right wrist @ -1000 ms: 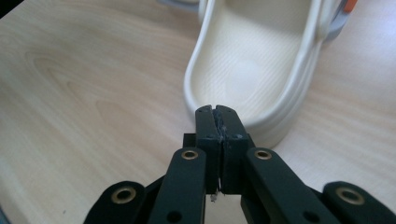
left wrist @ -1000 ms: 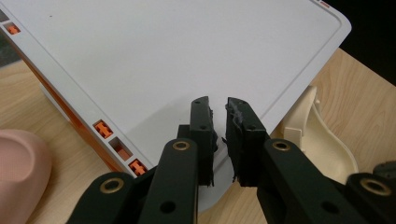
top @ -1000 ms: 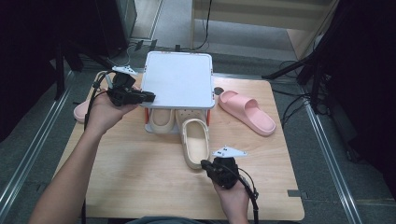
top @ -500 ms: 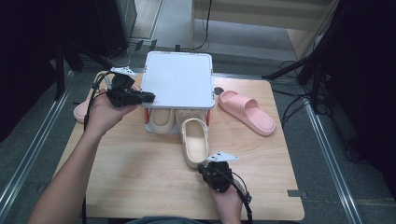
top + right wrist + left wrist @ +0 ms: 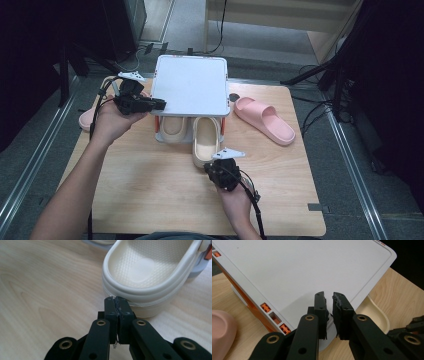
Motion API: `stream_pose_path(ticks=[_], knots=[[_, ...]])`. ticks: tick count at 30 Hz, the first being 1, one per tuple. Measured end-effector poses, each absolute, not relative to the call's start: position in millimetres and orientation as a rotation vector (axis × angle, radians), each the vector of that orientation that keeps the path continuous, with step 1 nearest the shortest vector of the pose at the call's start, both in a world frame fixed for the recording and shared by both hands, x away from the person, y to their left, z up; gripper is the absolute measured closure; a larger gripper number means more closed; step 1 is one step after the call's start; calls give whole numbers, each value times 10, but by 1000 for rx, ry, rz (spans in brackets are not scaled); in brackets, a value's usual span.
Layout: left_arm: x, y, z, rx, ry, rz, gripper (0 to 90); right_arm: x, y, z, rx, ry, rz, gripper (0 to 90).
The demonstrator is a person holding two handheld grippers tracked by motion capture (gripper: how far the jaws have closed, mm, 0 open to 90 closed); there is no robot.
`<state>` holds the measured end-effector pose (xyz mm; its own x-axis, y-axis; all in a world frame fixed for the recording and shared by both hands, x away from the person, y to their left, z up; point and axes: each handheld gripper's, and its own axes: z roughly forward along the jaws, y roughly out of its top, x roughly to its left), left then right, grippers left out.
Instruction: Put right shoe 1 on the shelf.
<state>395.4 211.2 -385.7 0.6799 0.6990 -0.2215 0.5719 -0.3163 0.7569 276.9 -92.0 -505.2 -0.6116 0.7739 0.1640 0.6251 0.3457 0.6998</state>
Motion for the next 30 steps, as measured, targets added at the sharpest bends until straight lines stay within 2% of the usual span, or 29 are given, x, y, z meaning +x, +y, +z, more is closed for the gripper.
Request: stream_pose_path(ticks=[17, 30], knots=[[3960, 2122, -3862, 2013, 968, 168, 814, 3380, -777, -5029, 1281, 2354, 1087, 885], [3970, 2139, -3872, 2006, 959, 155, 817, 3525, -773, -5072, 1276, 2325, 1134, 835]])
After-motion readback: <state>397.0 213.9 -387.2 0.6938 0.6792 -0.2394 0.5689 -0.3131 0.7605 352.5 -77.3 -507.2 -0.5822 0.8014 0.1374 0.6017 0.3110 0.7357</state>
